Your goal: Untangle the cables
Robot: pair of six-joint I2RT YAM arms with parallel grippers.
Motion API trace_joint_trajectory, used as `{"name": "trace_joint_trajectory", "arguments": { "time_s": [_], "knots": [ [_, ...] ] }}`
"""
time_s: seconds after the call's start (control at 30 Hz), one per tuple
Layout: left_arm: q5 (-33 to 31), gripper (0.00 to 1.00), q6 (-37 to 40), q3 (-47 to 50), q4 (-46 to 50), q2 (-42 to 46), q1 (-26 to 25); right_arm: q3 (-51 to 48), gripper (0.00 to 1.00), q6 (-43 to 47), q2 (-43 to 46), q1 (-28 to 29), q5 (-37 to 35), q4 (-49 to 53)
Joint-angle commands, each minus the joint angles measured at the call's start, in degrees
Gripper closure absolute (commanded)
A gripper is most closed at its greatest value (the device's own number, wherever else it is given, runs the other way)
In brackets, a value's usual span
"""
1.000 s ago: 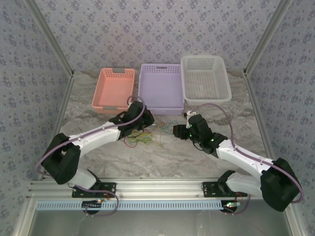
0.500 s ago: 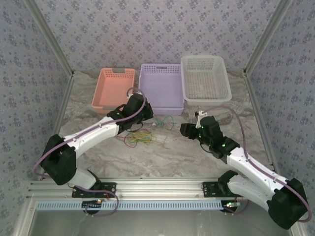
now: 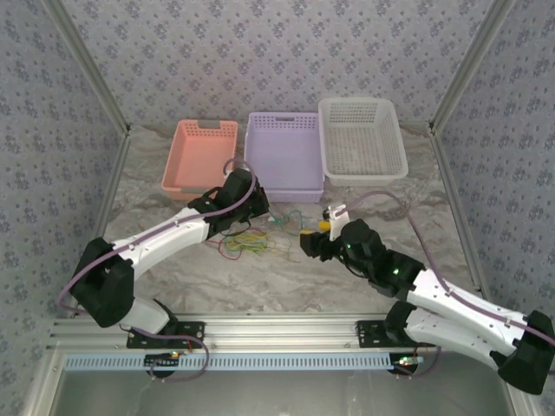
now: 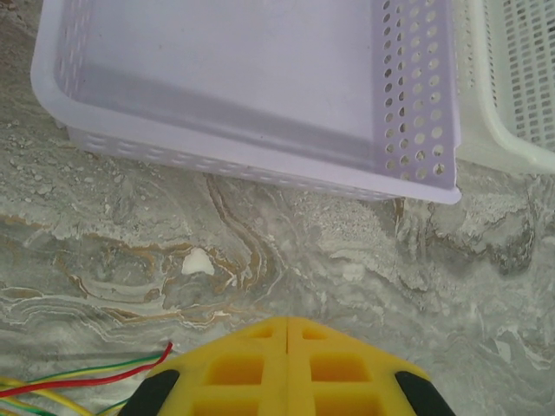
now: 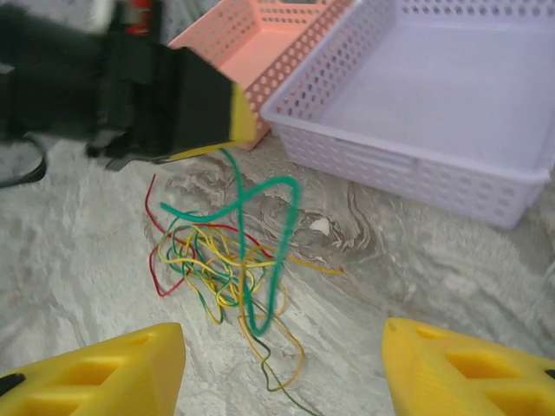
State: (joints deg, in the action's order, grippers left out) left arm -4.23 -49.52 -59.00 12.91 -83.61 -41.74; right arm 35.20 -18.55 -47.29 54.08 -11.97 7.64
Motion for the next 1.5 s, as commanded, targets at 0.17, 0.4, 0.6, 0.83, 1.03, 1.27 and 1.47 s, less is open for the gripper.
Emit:
{"name": "trace_joint_trajectory", "arguments": {
  "time_s": [0.17,0.4,0.6,0.83,1.03,1.27,1.47],
  "knots": [
    [2.05,1.0,3.36,-5.48,5.51,-0.94,0.24,6.89,0.33,35.13,-7.31,8.14,-12.88,-1.58],
    [2.74,1.0,4.17,-6.2,6.56,-1.29,0.24,6.31,0.22,53.28,-12.54,8.35,-12.31,-13.19],
    [3.14,1.0,4.6,-6.65,7.04,-1.38,0.16,8.57,0.21,58.42,-19.16,8.34,-13.12,-16.35],
    [3.48,1.0,4.55,-6.66,7.05,-1.03,0.17,11.13,0.27,59.29,-25.51,6.93,-13.64,-19.13],
    [3.57,1.0,4.43,-6.11,6.83,-0.36,0.19,13.44,0.5,56.59,-28.99,5.6,-12.27,-16.33],
    [3.27,1.0,4.2,-5.32,6.43,0.41,0.19,13.23,0.95,51.27,-27.51,4.18,-10.87,-13.9],
    [2.7,1.0,2.15,-2.46,3.92,0.95,0.12,12.85,1.0,38.39,-19.56,-1.04,-4.67,-12.48]
  ]
}}
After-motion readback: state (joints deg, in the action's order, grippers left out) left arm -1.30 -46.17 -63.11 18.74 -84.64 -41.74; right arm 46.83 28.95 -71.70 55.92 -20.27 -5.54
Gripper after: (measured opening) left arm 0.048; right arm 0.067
